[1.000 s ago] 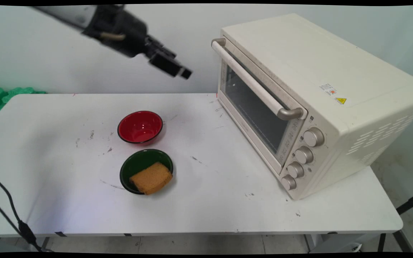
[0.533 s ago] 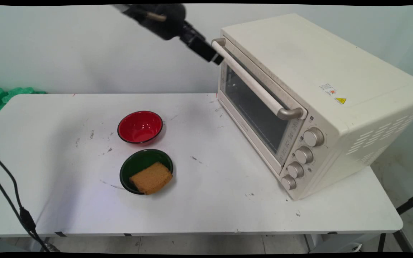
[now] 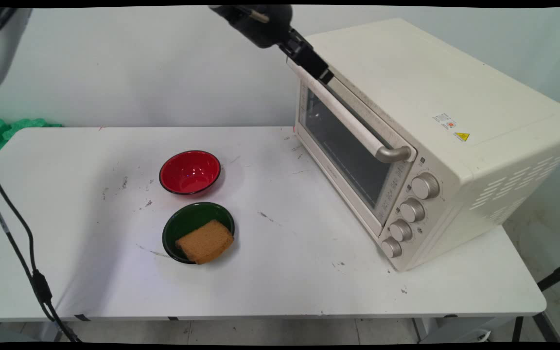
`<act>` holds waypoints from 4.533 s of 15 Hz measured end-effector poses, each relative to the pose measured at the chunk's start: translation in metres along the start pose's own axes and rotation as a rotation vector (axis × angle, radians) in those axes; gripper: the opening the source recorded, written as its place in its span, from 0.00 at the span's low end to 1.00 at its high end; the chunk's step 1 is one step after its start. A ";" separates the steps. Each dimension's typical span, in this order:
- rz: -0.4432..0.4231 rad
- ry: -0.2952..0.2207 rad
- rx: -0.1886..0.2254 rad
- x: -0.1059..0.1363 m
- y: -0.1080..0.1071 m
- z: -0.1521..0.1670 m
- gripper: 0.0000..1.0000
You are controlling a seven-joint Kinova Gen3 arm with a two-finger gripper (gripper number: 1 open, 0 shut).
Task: Open the oven
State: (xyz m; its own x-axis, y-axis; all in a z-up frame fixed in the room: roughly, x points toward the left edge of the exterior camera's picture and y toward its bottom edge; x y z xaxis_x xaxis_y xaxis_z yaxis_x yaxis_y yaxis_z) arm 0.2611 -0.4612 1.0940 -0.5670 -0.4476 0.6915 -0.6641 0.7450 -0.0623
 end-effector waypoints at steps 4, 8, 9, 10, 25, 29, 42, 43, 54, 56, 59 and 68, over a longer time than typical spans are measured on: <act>0.008 -0.017 -0.008 0.012 0.001 0.020 0.00; 0.013 -0.042 -0.011 0.017 0.000 0.036 0.00; 0.013 -0.047 -0.013 0.017 0.000 0.039 0.00; 0.014 -0.049 -0.014 0.018 0.000 0.041 0.00; 0.012 -0.093 -0.029 0.018 0.000 0.072 0.00; 0.017 -0.105 -0.030 0.014 0.000 0.073 0.00; 0.054 -0.178 -0.027 -0.033 0.002 0.044 0.00; 0.058 -0.183 -0.027 -0.039 0.002 0.042 0.00; 0.081 -0.195 -0.031 -0.109 -0.004 0.028 0.00; 0.079 -0.187 -0.028 -0.121 -0.005 0.028 0.00; 0.078 -0.168 -0.024 -0.140 -0.007 0.027 0.00; 0.079 -0.113 -0.016 -0.190 -0.014 0.030 0.00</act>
State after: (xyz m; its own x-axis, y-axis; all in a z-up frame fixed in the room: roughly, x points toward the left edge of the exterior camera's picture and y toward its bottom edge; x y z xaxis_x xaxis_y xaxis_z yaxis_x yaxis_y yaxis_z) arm 0.3639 -0.4010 0.9420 -0.6691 -0.4393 0.5994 -0.6080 0.7874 -0.1016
